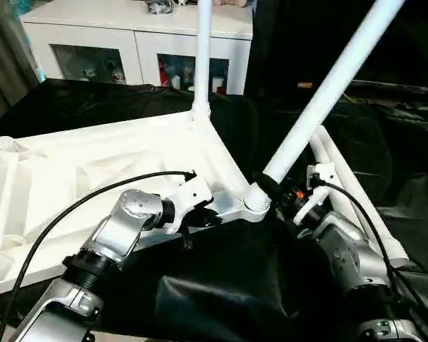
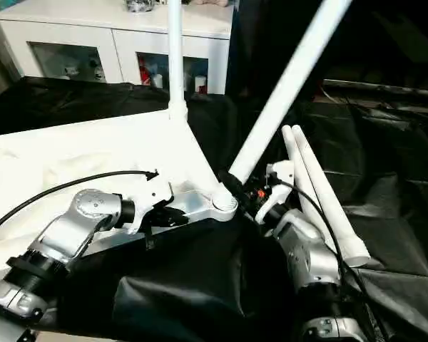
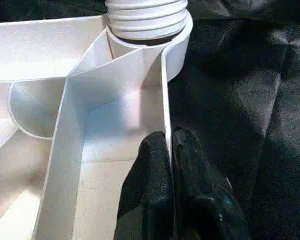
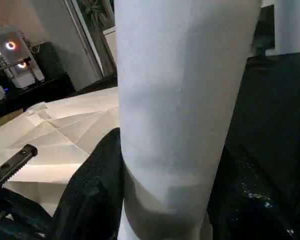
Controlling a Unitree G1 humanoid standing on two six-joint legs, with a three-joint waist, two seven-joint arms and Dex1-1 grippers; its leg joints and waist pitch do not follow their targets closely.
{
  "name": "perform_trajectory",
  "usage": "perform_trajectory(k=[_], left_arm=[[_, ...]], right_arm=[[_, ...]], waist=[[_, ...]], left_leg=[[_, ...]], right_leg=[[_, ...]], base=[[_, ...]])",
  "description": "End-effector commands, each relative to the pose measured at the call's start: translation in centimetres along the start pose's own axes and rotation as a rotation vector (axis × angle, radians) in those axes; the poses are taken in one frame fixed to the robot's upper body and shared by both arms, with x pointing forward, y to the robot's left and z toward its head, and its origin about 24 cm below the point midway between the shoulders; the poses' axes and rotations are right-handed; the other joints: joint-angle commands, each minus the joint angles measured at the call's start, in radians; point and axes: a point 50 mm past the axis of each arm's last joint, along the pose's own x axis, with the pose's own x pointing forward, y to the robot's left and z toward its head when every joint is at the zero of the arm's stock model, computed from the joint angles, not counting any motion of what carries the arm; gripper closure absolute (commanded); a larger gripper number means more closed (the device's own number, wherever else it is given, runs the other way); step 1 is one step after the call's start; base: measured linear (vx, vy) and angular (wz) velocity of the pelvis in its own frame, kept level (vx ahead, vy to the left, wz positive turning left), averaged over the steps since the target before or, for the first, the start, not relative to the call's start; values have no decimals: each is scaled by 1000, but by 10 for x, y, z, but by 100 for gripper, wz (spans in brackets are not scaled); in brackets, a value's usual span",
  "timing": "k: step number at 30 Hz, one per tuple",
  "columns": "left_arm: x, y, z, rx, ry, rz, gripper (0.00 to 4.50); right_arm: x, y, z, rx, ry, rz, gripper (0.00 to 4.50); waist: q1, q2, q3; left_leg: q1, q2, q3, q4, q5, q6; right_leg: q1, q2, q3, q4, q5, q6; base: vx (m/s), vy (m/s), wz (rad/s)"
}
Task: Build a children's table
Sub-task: Insert table leg to table base
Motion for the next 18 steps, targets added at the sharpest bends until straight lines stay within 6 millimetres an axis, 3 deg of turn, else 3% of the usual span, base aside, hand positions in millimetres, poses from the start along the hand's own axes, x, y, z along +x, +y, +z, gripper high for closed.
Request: perform_trajectory(k=[1, 8, 12, 18], left_arm=[[-1, 6, 20, 55, -92, 20, 450], [0, 8, 22, 63, -90, 17, 450], [0, 8, 21, 73, -82, 13, 450], [1, 8, 22, 82, -79, 2, 450]], right_arm=[[-18, -9, -29, 26, 119, -70, 263], [-16, -9, -31, -65, 192, -36, 263], [-14, -7, -32, -135, 250, 18, 264], [-9, -6, -29, -210, 318, 103, 264]], waist=[[-4, -7, -59], [-4, -2, -59], [-6, -5, -57], [-8, -8, -57]], left_leg=[[14, 66, -27, -73, -275, 18], [15, 67, -28, -74, -281, 18], [17, 66, -29, -74, -306, 14], [13, 65, -28, -73, -293, 25]], right_leg=[[33, -98, 66, -91, -429, -137], [31, -98, 65, -92, -445, -134], [30, -100, 65, -98, -496, -118], [31, -99, 65, -97, -491, -119]], base=[[0, 0, 0], [0, 0, 0], [0, 0, 0], [0, 0, 0]])
